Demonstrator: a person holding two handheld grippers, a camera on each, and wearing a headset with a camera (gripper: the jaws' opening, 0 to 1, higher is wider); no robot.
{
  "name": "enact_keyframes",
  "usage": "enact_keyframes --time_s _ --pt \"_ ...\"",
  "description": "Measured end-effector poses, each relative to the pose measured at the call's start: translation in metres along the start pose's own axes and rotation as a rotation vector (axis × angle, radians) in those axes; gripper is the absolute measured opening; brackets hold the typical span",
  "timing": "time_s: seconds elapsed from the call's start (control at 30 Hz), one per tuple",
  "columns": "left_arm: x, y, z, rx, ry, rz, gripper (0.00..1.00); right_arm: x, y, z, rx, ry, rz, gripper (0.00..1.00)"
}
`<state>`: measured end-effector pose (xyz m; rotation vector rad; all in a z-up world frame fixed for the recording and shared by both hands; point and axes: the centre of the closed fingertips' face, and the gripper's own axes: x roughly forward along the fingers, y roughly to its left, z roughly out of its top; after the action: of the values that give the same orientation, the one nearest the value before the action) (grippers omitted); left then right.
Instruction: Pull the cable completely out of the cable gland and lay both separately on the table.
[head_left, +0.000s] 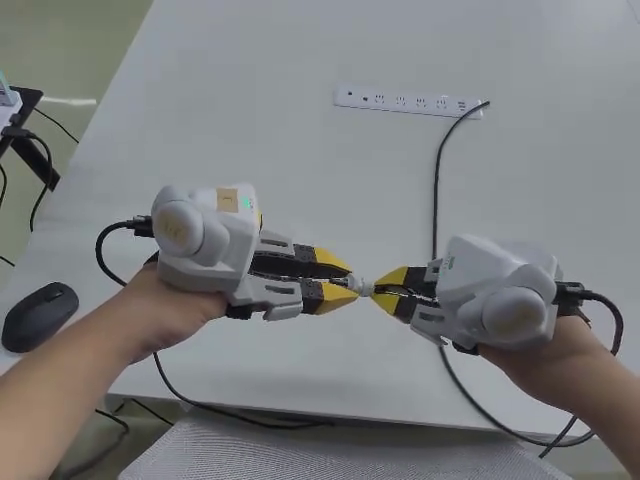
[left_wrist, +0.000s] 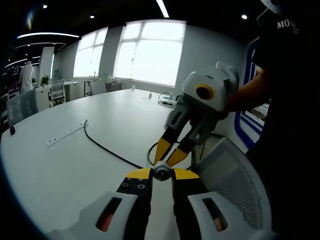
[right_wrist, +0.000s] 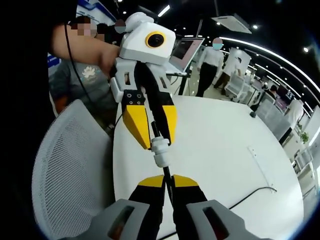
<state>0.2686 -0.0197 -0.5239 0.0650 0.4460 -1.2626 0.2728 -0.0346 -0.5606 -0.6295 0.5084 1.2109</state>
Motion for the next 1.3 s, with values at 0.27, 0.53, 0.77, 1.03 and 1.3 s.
enact_keyframes --time_s 0.27,0.53,0.77,1.03,1.3 --pt "-0.005 0.004 0.006 -0.007 -0.021 0.011 0.15 -0.006 -0.008 -0.017 0.102 0.033 -0.016 0.0" --pt "-0.007 0.005 0.011 -0.019 -0.044 0.014 0.15 -0.012 -0.014 -0.041 0.217 0.073 -0.027 0.0" --pt "-0.006 0.004 0.009 -0.023 -0.042 0.014 0.15 -0.015 -0.016 -0.056 0.251 0.095 -0.038 0.0" --pt "-0.005 0.004 0.007 -0.028 -0.04 0.014 0.15 -0.014 -0.02 -0.051 0.251 0.093 -0.046 0.0" --pt "-0.006 0.009 -0.008 -0.017 -0.033 0.035 0.16 -0.001 -0.034 -0.042 0.236 0.12 -0.044 0.0"
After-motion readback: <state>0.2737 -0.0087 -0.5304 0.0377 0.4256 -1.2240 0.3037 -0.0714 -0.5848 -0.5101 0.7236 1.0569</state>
